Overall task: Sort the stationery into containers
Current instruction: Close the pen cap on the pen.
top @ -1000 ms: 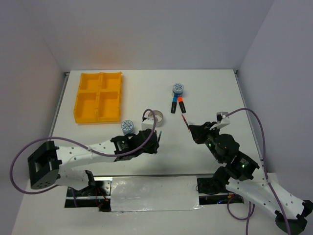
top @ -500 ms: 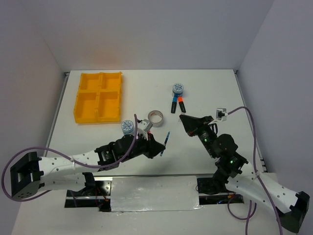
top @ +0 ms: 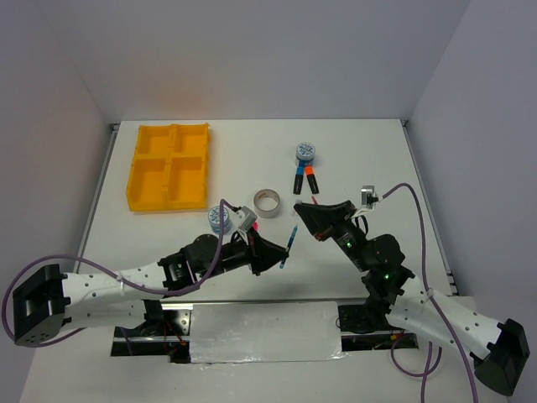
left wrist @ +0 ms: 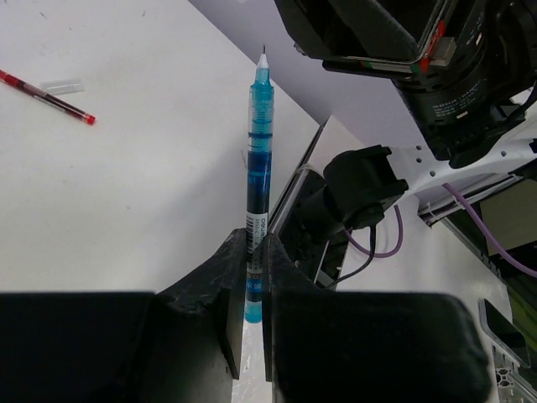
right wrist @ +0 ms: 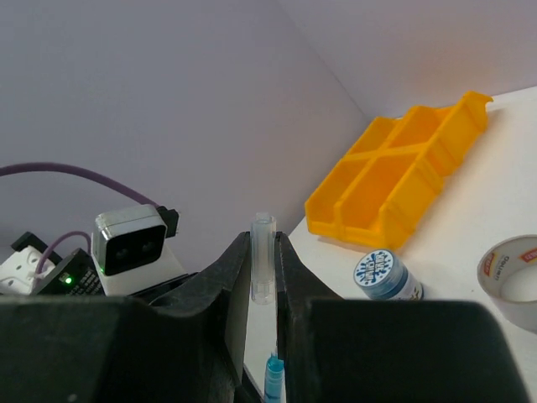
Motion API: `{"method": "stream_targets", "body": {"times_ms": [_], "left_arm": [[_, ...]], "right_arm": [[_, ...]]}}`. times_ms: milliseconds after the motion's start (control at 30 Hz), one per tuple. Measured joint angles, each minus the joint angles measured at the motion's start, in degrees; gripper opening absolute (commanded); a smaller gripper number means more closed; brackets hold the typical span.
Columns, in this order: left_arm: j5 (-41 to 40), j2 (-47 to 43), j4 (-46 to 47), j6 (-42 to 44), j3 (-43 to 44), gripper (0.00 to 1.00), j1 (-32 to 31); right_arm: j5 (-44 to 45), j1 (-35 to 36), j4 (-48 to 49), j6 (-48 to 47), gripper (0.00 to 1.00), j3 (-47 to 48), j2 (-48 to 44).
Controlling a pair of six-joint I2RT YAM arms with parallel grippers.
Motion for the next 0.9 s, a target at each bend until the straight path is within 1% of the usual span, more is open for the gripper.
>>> {"method": "stream_targets", "body": {"times_ms": [200, 533, 900], "left_arm": [[0.26, -0.76, 0.66, 0.04, -0.50, 0.00, 0.00], [-0.42, -3.58, 0.50, 0.07, -1.38, 0.00, 0.00], [-1.09, -4.33, 0.48, 1.14, -1.38, 0.00, 0.00]], "right_arm": [[-1.22, 0.00, 2.69, 0.66, 0.00, -1.25, -0.17], [-1.29, 0.00, 3.19, 1.29, 0.00, -2.67, -2.05], [-1.90, 0.02, 5.22, 2.75, 0.00, -2.82, -0.33]]}}
